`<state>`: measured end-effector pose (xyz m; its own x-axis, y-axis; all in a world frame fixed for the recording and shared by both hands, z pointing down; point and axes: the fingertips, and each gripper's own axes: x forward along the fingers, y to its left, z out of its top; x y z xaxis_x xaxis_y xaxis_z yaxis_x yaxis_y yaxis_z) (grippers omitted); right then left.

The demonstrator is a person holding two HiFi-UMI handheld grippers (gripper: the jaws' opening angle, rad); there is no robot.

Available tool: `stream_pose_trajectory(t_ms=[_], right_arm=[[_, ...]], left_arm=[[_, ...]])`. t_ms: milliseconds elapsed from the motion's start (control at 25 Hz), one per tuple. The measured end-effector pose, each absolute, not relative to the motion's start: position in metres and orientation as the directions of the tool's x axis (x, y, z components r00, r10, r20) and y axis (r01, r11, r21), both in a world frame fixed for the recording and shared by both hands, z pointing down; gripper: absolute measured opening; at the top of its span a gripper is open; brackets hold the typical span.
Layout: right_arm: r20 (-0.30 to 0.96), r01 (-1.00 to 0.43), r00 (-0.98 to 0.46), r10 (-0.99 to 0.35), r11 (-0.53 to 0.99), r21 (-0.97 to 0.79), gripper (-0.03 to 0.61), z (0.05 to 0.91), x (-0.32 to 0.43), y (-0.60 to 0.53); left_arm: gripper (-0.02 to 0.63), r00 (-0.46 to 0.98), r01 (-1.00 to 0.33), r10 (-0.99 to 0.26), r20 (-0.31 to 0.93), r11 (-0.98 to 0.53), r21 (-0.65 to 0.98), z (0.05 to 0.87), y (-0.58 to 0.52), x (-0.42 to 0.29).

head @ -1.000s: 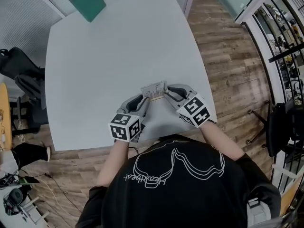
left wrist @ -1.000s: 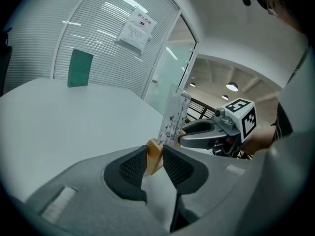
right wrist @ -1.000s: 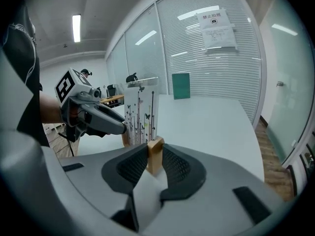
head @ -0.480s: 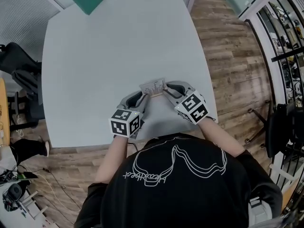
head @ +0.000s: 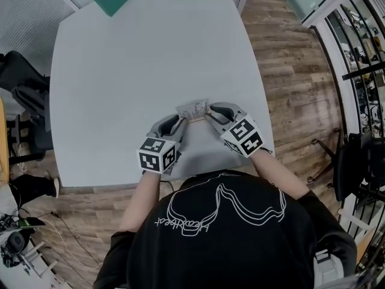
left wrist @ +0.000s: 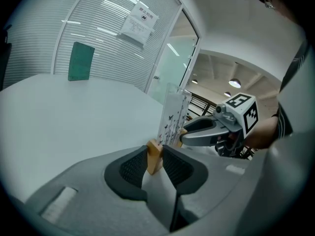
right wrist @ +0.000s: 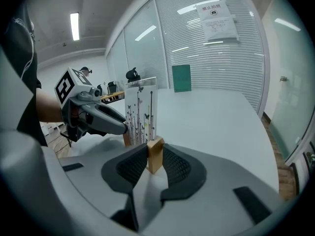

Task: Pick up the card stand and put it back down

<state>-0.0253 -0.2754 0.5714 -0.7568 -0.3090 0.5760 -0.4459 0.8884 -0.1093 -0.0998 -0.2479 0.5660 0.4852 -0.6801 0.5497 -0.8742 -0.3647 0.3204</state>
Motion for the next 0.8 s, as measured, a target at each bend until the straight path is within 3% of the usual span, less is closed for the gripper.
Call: stream_pose_trajectory(t_ms=[440, 800], right_arm=[[0.482, -0.509, -0.798, -0.362, 0.833, -0.217, 0.176, 0.542, -0.014, -0.277], [0.286, -0.496, -0.864, -0.415, 0.798, -0.341, 0.137, 0.451, -0.010, -0.233]], left_arm=[[0.152, 0.486, -0.871, -0.709, 0.511, -0.342, 0.353, 0.552, -0.238, -0.111], [0.152, 0.539, -0.820, -0.737, 0.408, -0.348, 0.455, 0.477, -0.192, -0.117]])
